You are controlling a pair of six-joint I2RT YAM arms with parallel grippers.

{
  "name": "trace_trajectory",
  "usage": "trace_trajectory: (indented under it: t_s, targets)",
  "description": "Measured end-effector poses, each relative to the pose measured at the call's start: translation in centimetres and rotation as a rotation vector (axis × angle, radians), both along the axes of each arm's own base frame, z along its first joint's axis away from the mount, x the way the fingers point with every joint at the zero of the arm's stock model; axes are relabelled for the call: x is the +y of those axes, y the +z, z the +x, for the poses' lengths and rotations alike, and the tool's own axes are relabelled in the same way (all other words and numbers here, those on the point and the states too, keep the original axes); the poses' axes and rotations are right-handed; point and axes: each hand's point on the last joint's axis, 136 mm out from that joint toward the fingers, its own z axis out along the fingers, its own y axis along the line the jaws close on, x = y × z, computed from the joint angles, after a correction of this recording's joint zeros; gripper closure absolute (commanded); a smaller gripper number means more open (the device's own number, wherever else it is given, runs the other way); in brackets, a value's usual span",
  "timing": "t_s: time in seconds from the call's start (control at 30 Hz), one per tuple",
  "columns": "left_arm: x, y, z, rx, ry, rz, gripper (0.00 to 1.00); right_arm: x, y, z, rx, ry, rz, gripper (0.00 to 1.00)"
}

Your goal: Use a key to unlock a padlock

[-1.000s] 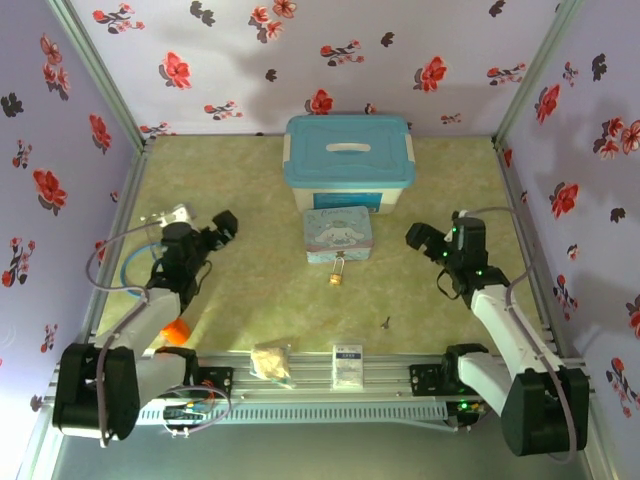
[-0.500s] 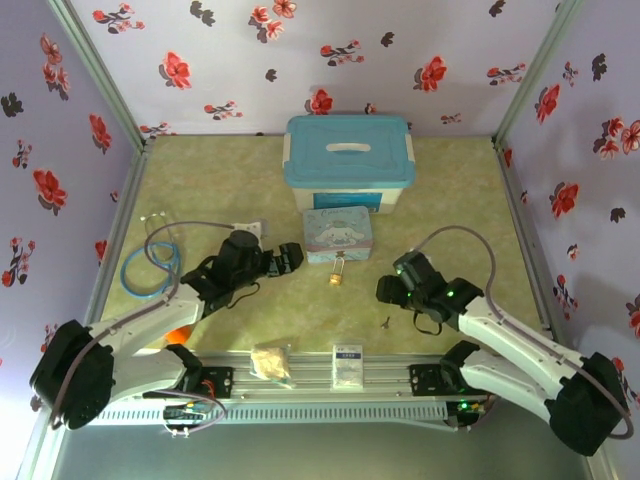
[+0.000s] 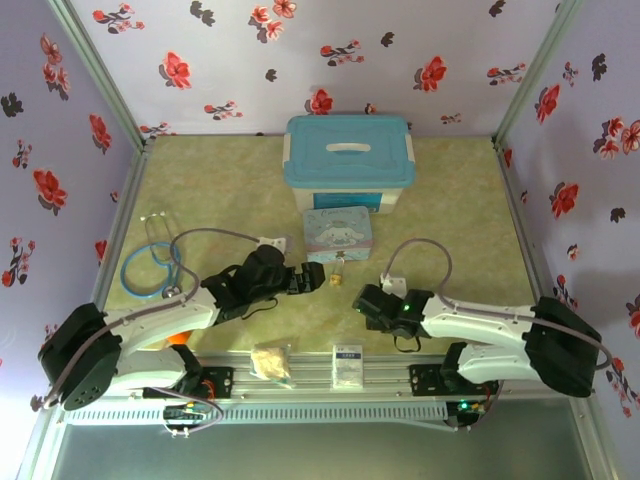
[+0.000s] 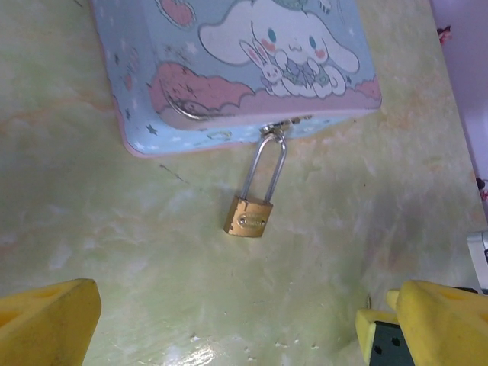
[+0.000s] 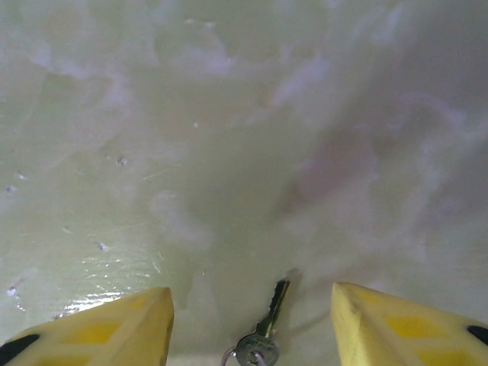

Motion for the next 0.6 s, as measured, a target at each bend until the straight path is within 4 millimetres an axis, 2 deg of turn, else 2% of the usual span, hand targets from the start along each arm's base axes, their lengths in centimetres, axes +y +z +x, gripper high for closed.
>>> trace_trajectory:
  t_s: [0.33, 0.6]
  targets:
    - [-0.6, 0.6, 0.1, -0.01, 0.015, -0.032, 0.0, -0.1, -0.7, -1.3, -0.007, 0.009, -0.083, 0.48]
    - [-0.1, 1.6, 0.2, -0.029, 0.045, -0.059, 0.0, -1.2, -0.7, -1.8, -0.016, -0.032, -0.049, 0.54]
